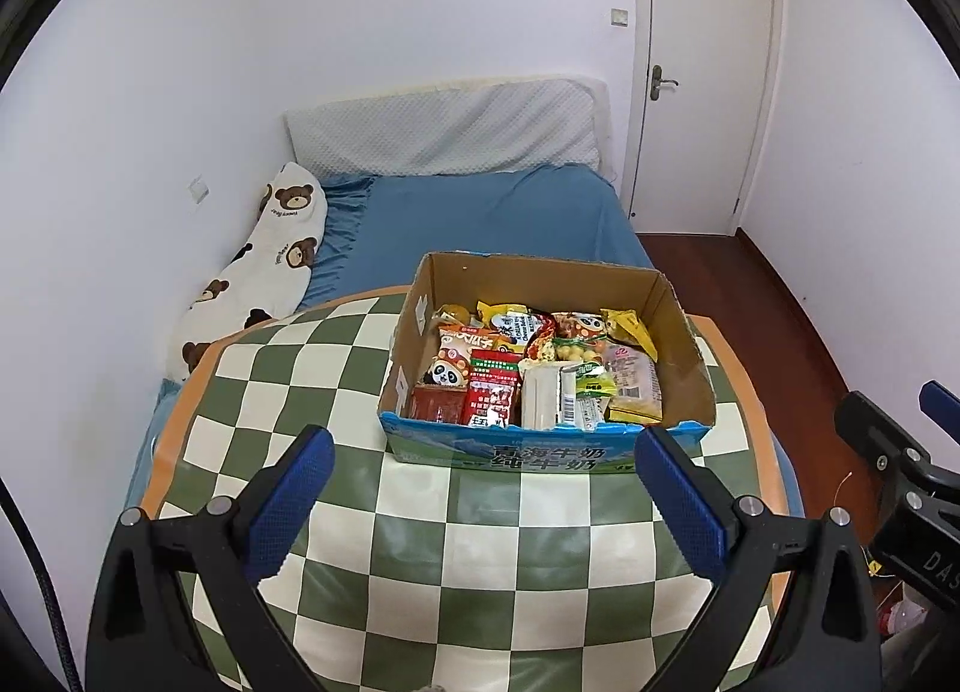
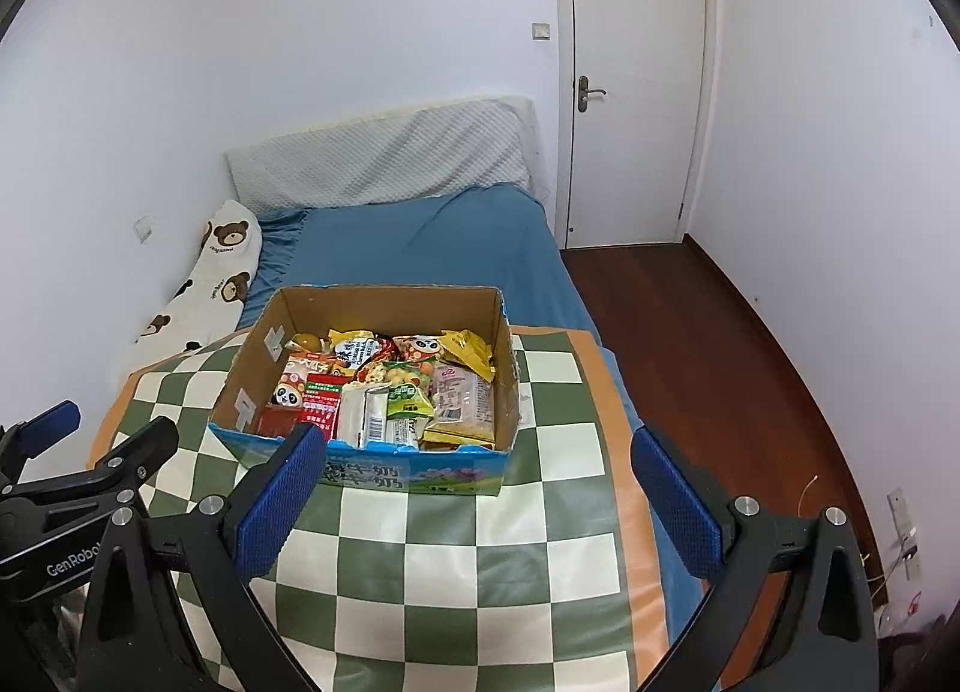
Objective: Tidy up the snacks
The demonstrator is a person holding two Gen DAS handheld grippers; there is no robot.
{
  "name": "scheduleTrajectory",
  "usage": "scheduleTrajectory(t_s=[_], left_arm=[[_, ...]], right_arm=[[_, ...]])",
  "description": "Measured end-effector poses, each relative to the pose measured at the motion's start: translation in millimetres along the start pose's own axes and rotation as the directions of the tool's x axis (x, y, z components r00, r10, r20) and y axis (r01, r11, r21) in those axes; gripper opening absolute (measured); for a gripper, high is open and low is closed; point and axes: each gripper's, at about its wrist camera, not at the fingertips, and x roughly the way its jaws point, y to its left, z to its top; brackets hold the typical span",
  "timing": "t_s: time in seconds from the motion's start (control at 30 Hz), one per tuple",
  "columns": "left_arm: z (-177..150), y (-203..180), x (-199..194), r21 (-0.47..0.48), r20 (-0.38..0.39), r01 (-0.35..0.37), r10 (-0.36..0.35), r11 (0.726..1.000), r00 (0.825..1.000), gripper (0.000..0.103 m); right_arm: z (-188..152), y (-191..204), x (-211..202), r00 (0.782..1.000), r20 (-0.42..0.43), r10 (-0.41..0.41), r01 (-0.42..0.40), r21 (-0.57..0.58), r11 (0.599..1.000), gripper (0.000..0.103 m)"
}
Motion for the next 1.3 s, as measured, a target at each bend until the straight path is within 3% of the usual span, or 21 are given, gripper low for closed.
scheduleTrajectory(t_s=[1.3], left_arm=[[2,-2,8,0.011,-0.008,0.005,-0.005,1.0,1.0,0.103]], right_arm=[[-3,0,11,0.999,-0.02,-0.025,0.025,-0.012,1.0,0.103]])
